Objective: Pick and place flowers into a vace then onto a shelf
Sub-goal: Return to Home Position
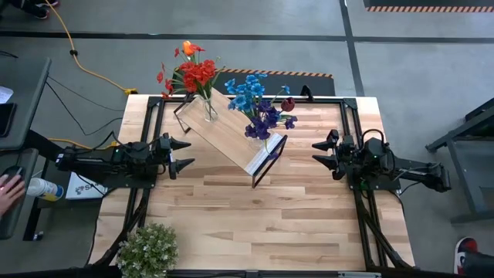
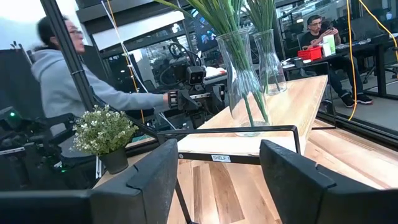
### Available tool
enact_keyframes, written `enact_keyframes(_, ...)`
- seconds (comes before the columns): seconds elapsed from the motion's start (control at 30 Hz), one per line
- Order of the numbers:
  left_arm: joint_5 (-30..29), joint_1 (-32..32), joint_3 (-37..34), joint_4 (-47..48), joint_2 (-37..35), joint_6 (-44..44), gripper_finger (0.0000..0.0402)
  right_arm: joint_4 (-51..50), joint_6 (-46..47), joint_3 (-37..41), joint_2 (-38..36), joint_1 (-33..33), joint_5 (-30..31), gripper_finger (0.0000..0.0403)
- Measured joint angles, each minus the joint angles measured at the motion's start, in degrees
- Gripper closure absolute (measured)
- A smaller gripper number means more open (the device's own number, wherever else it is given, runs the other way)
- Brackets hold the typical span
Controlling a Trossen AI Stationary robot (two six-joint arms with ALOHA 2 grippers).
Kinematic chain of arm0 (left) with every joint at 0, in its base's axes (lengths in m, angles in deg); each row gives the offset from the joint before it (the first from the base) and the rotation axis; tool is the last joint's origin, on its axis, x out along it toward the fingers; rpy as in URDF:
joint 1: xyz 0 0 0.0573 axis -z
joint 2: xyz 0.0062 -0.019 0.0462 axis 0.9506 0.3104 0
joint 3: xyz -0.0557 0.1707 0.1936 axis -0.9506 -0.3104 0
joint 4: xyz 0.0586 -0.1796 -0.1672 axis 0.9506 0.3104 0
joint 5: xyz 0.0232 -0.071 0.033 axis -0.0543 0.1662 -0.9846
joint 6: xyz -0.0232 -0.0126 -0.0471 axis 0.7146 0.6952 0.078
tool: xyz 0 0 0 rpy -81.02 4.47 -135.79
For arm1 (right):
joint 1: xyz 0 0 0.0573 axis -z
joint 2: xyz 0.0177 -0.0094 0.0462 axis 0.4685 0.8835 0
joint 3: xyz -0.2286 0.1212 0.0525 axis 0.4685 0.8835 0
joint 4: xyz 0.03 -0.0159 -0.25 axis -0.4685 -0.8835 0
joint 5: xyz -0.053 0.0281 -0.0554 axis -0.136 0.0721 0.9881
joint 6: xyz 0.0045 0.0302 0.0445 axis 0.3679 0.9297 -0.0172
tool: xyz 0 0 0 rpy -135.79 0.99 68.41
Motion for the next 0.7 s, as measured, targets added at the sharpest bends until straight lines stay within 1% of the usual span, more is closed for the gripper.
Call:
enact_keyframes(0.23, 0.0, 0.0, 0.0, 0.0, 0.0, 0.0, 0.0025, 0.0, 0.0, 0.0, 0.0, 0.0, 0.0, 0.0181)
enact_keyframes(0.47, 0.0, 0.0, 0.0, 0.0, 0.0, 0.0, 0.0025, 0.0, 0.0, 0.0, 0.0, 0.0, 0.0, 0.0187)
enact_keyframes(0.7, 0.0, 0.0, 0.0, 0.0, 0.0, 0.0, 0.0025, 0.0, 0.0, 0.0, 0.0, 0.0, 0.0, 0.0181)
